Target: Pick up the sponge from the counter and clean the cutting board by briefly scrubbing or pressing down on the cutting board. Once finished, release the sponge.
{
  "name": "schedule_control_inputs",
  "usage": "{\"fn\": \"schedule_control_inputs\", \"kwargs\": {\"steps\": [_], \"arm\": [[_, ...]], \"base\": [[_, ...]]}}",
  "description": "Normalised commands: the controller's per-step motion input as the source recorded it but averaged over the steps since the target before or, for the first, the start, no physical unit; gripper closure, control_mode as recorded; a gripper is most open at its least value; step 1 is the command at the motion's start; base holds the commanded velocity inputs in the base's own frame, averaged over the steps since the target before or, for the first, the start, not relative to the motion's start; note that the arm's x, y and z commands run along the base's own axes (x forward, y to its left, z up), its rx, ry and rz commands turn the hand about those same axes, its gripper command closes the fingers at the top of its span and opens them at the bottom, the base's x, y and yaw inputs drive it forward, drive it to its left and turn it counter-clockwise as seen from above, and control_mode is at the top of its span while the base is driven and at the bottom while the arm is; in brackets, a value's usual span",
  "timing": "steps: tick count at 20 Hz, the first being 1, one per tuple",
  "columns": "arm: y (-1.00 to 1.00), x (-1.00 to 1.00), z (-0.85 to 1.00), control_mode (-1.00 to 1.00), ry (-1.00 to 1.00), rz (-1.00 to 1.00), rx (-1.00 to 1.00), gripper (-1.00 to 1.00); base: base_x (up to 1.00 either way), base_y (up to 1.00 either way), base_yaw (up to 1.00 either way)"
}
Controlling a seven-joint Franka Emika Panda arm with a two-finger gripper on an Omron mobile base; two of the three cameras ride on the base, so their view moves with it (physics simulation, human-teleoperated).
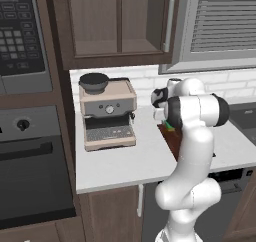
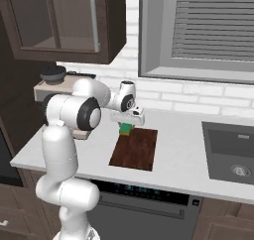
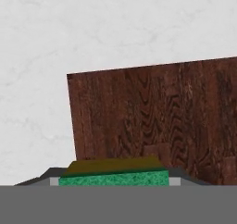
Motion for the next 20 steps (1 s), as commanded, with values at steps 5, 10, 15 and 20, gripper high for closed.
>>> {"fn": "schedule_control_inputs", "kwargs": {"steps": [5,10,15,20], "arm": [[0.0,0.0,-0.14,-1.0,0.0,0.0,0.0,1.0],[0.0,0.0,-0.22,-1.0,0.0,0.01,0.0,1.0],[0.0,0.0,-0.28,-1.0,-0.01,0.02,0.0,1.0],[0.0,0.09,-0.11,-1.0,-0.03,0.04,0.0,1.0]], "base": [[0.0,0.0,0.0],[0.0,0.0,0.0],[0.0,0.0,0.0],[0.0,0.0,0.0]]}}
